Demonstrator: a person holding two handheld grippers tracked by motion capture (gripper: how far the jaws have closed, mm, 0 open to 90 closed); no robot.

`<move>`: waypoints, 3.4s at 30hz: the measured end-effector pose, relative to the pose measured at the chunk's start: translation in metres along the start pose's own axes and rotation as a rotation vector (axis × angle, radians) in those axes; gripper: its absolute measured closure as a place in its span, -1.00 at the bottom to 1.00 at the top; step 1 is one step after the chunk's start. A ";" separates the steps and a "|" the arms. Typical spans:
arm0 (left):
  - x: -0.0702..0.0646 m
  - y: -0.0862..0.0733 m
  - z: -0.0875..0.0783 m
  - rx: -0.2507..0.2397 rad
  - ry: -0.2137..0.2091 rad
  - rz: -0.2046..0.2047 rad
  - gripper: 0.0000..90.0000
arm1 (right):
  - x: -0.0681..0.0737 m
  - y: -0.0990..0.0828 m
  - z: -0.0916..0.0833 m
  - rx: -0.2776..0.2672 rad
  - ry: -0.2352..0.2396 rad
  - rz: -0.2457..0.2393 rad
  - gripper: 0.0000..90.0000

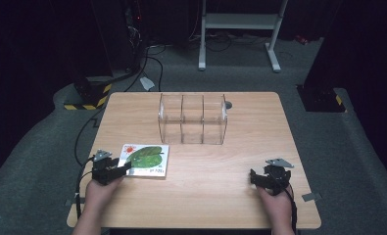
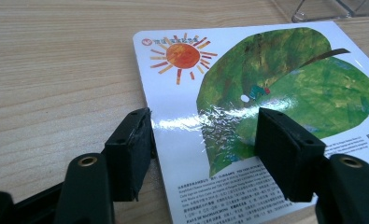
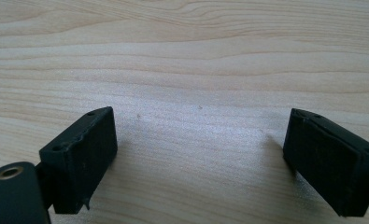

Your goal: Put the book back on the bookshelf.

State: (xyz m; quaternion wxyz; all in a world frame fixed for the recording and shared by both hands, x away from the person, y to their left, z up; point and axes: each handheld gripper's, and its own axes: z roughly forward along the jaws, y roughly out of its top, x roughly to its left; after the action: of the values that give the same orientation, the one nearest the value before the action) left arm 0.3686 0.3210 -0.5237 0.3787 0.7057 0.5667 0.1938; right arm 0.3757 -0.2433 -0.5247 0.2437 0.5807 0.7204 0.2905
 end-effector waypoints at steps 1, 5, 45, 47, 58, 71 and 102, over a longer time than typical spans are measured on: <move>0.000 0.000 0.000 0.000 0.000 0.000 -0.16 | 0.000 0.000 0.000 0.000 0.000 0.000 -0.79; -0.002 -0.002 -0.002 -0.003 -0.003 0.018 -0.15 | 0.000 0.000 0.000 0.001 0.001 -0.002 -0.78; -0.097 -0.008 0.010 0.056 -0.241 0.205 -0.06 | 0.020 0.002 -0.017 -0.075 0.037 -0.075 -0.48; -0.102 -0.008 0.012 0.057 -0.260 0.224 -0.06 | 0.033 0.003 -0.025 -0.125 0.062 -0.069 -0.41; -0.103 -0.007 0.011 0.021 -0.254 0.201 -0.07 | 0.097 0.005 -0.031 -0.161 0.272 -0.065 -0.34; -0.101 -0.013 0.013 0.037 -0.270 0.160 -0.06 | 0.164 0.003 -0.012 -0.046 0.397 -0.169 -0.31; -0.130 -0.014 0.017 0.054 -0.310 0.195 -0.07 | 0.151 0.005 -0.008 -0.007 0.396 -0.131 -0.25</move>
State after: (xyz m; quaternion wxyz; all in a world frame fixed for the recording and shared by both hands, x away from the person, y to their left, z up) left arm 0.3354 0.1939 -0.5249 0.4216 0.7886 0.4355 0.1033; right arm 0.3418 -0.0960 -0.5175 0.1175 0.4634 0.7894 0.3850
